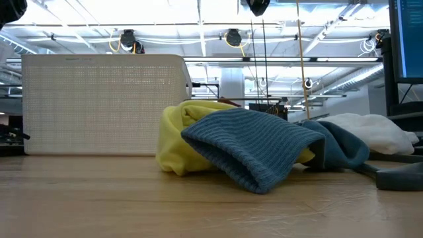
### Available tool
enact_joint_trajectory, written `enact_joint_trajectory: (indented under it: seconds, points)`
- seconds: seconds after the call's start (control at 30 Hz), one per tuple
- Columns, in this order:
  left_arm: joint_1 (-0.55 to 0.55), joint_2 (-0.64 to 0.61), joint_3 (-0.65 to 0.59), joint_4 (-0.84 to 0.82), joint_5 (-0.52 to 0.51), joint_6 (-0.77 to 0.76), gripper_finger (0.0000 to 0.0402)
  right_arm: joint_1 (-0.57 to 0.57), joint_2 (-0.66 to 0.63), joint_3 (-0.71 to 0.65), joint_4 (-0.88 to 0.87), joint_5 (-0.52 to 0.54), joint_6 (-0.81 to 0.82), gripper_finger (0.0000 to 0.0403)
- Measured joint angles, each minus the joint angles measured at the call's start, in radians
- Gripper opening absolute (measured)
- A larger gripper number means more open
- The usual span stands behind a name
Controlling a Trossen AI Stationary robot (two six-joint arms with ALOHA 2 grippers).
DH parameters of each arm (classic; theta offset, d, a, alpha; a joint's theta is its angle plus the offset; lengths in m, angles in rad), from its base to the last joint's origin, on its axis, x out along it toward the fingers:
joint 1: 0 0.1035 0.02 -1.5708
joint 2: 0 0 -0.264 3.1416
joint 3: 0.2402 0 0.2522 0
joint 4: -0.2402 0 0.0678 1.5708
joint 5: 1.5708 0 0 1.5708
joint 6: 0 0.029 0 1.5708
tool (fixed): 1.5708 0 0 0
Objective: Pick & Place Cloths
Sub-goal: Put the gray sock into the transparent bin
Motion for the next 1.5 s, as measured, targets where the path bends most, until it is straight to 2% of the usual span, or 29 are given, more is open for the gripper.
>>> enact_joint_trajectory:
  seconds: [0.13, 0.27, 0.5, 0.7, 0.77, 0.9, 1.37, 1.5]
  points:
    - [0.0, 0.0, 0.0, -0.111, 0.053, -0.095, 0.0, 0.0, 0.0, 0.0, -0.007, 0.0, 0.0, 0.0089]
    - [0.0, 0.0, 0.0, -0.19, 0.051, -0.147, 0.0, 0.0, 0.0, 0.0, -0.008, 0.0, 0.0, 0.0089]
    - [0.0, 0.001, 0.006, -0.329, -0.065, -0.161, 0.0, 0.0, 0.0, 0.0, -0.012, 0.001, -0.007, 0.0089]
    - [0.022, 0.046, 0.136, -0.58, -0.109, -0.116, 0.0, 0.0, 0.0, 0.0, -0.012, 0.002, -0.007, 0.0089]
    - [0.03, 0.068, 0.2, -0.627, -0.129, -0.068, 0.0, 0.0, 0.0, 0.0, -0.012, 0.003, -0.007, 0.0089]
    - [0.065, 0.092, 0.275, -0.62, -0.163, 0.11, 0.0, -0.004, 0.0, 0.0, -0.011, 0.007, -0.007, 0.0089]
    - [0.149, 0.236, 0.551, -0.621, -0.176, 0.588, 0.0, -0.025, 0.0, 0.0, -0.011, 0.002, 0.0, 0.0089]
    - [0.151, 0.256, 0.623, -0.622, -0.142, 0.68, 0.0, -0.025, 0.0, 0.0, -0.011, 0.002, 0.0, 0.0089]
